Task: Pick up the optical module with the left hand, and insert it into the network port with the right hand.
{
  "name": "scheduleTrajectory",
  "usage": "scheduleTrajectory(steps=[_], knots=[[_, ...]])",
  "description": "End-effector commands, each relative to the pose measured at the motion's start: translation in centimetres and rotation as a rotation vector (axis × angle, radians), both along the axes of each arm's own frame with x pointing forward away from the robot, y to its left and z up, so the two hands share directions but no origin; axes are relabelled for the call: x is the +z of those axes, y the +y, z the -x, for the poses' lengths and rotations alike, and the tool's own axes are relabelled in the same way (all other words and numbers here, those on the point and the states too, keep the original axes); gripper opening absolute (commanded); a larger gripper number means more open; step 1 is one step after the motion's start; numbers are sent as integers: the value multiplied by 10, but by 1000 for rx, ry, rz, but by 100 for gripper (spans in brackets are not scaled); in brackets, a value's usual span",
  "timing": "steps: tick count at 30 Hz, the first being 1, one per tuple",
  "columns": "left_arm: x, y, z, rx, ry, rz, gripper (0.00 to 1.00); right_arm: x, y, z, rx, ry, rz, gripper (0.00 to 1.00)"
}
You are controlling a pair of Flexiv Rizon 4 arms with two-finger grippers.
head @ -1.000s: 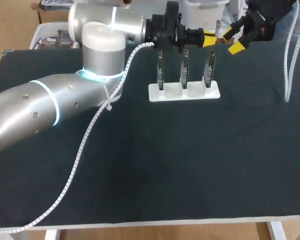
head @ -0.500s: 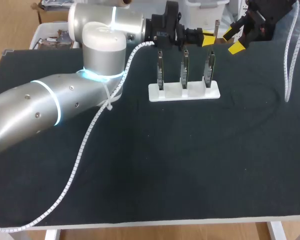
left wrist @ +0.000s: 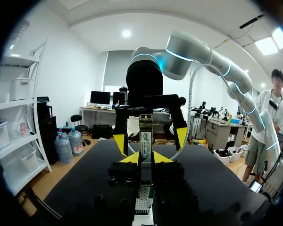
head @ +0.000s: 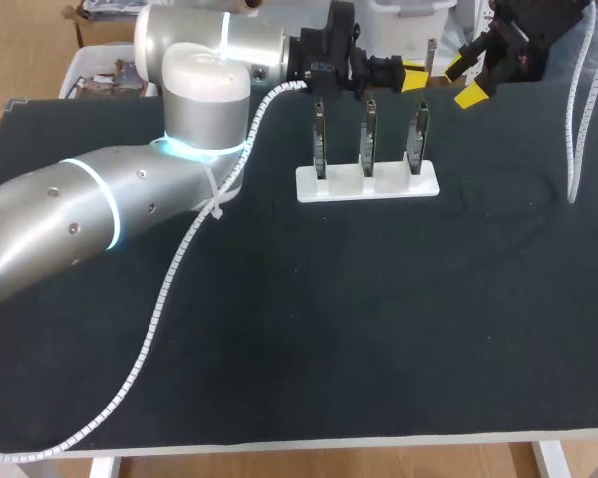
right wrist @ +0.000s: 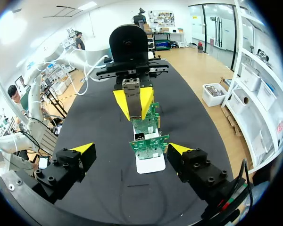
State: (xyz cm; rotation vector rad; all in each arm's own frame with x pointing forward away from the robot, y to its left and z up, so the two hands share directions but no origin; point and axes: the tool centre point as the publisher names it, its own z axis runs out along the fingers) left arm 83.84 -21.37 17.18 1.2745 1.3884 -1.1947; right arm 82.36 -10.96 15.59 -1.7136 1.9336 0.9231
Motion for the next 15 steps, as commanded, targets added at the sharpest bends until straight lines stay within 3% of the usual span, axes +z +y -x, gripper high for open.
scheduleTrajectory(steps=[1, 15], knots=[[-1, 2, 4, 10, -1, 0, 0, 1, 0, -8, 407, 431, -101, 100], [-1, 0, 4, -4, -11, -7, 0, 1, 0, -8, 407, 431, -101, 100]])
